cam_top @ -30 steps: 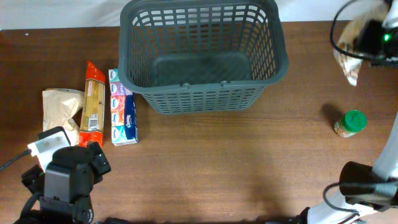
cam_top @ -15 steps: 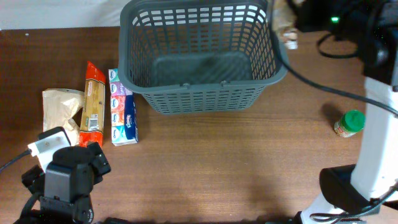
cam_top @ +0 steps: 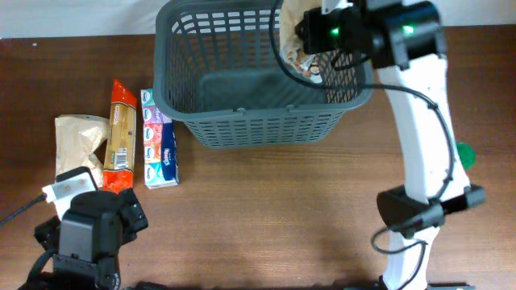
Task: Pack container
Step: 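Lift the beige pouch with the right gripper over the basket, then lower the pouch into the basket and open the right gripper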
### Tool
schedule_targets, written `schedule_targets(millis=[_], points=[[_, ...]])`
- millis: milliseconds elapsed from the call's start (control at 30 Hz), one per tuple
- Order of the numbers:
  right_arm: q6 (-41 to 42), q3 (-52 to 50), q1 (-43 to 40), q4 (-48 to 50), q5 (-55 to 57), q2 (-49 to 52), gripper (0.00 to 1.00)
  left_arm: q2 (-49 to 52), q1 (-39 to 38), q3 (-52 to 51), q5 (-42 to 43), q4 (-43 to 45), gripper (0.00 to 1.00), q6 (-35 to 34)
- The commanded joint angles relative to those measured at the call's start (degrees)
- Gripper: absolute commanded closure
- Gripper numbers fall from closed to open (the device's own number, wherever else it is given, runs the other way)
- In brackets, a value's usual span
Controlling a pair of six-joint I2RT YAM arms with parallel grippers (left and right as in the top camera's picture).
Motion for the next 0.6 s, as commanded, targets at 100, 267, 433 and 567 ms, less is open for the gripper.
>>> schedule_targets(millis=[100,267,433,567], points=[[0.24,0.07,0.26,-1.31,1.75,4.33,0.96,0.07,-0.13,0.57,0.83,-1.38,0.01,-0.72],[0.22,-0.11,0.26,-1.51,1.99,6.45,0.89,0.07,-0.13,0.57,0.79,-1.31,0.0,-0.7],[-0.2,-2.05,0.26,-1.55,2.8,7.1,0.77,0.09,-0.13,0.57,0.79,-1.33,0.0,-0.7],[-0.2,-2.58,0.26,-1.62,2.8,7.1,0.46,0.07,-0.13,0.57,0.79,-1.31,0.01,-0.7]])
